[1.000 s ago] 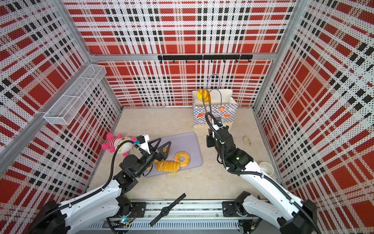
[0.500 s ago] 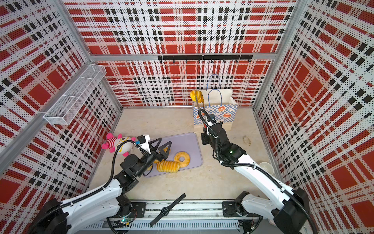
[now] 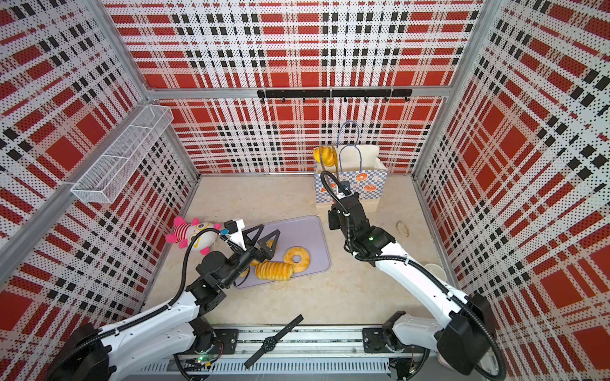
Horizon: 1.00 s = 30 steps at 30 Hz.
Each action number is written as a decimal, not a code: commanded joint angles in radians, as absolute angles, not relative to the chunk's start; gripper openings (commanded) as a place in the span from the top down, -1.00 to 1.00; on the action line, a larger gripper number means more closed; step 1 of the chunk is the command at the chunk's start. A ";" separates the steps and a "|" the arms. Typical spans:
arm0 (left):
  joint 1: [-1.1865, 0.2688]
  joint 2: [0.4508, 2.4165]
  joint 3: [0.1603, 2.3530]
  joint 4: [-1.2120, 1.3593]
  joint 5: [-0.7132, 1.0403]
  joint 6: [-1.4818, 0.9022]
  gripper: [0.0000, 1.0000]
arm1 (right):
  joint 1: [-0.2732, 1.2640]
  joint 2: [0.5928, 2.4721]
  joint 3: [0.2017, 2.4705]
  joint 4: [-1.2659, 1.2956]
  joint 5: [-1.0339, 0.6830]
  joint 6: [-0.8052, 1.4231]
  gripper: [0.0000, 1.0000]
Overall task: Place the fake bread into the paper bag
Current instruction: 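Lower the yellow bun with the tongs toward the bag opening, then open the tongs over the bag and move them back toward the tray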
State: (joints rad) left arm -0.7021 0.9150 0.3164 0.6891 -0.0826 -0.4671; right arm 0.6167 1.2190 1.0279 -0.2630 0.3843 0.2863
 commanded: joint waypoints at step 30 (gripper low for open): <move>-0.660 0.939 0.400 0.520 -0.194 -0.531 -0.96 | 0.765 0.927 1.011 -0.495 0.318 0.252 0.34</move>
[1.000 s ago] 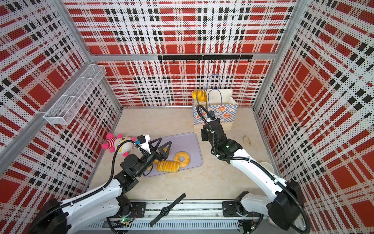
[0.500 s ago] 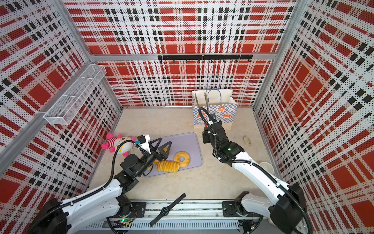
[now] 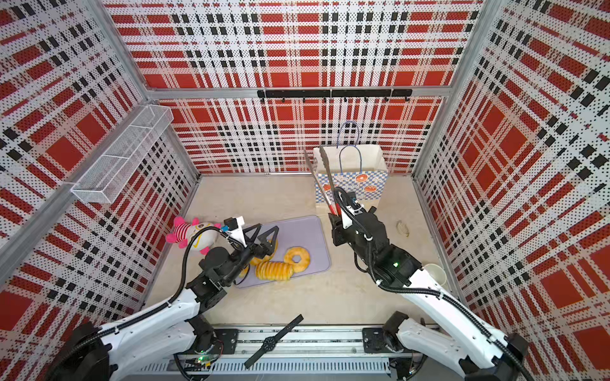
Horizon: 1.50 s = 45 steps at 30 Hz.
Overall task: Place the fake bread into the paper bag
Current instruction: 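Open the tongs over the bag and move them back toward the tray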
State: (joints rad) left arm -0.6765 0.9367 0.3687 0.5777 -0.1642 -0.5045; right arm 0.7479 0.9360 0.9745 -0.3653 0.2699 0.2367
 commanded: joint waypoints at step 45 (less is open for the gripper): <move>-0.649 0.554 0.524 -0.412 -0.230 -0.842 -0.96 | 0.790 0.802 0.968 -0.839 0.009 -0.422 0.35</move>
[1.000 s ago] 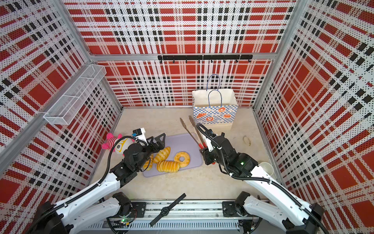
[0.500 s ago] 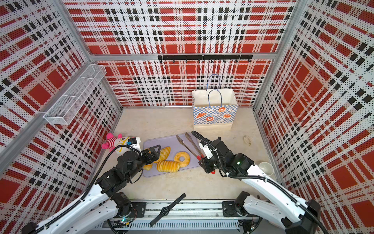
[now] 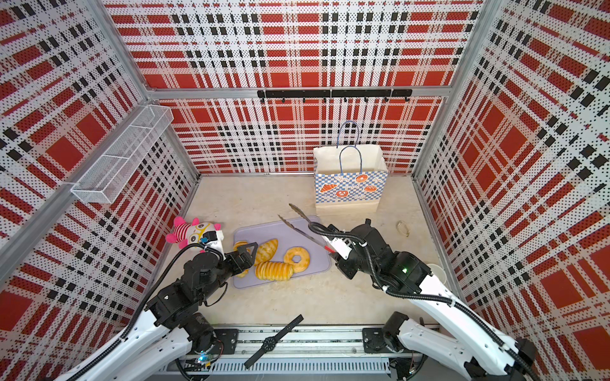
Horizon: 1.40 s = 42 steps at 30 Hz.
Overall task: Place the fake bread into the paper bag
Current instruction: 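Lower the tongs onto the long striped yellow roll and close them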
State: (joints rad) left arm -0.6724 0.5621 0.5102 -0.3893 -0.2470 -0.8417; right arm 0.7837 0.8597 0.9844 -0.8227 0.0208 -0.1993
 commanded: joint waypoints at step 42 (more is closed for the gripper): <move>-0.639 0.578 0.493 -0.339 -0.124 -0.798 -0.96 | 0.974 1.027 0.799 -0.687 0.164 -0.562 0.26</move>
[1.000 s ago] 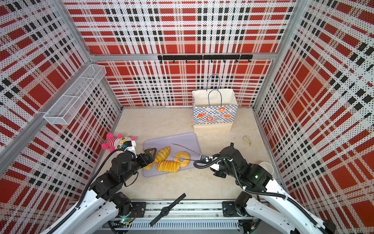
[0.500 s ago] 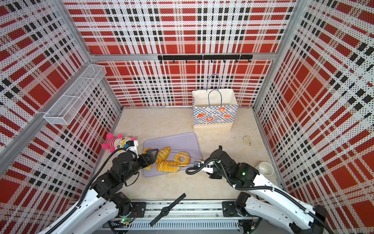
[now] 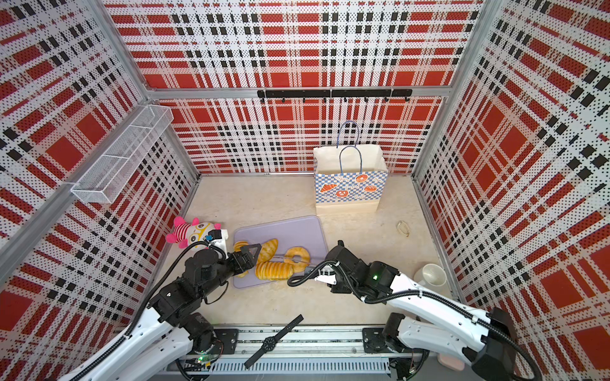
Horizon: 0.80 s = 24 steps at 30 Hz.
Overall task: Place the fake bread into the paper bag
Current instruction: 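Lower the tongs onto the long striped yellow roll and close them, then lift the striped roll with the tongs and carry it above the bag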
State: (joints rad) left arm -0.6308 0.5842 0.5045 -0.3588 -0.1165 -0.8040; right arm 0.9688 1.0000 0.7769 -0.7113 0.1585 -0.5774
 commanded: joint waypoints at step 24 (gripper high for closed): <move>-0.540 0.383 0.448 -0.165 0.012 -0.701 -0.96 | 0.985 0.830 0.858 -0.412 0.352 -0.154 0.73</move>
State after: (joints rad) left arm -0.5549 0.4294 0.4648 -0.2722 -0.0429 -0.7551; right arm 0.9844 0.8684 0.8188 -0.5690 0.2939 -0.3054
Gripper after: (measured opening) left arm 0.982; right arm 0.214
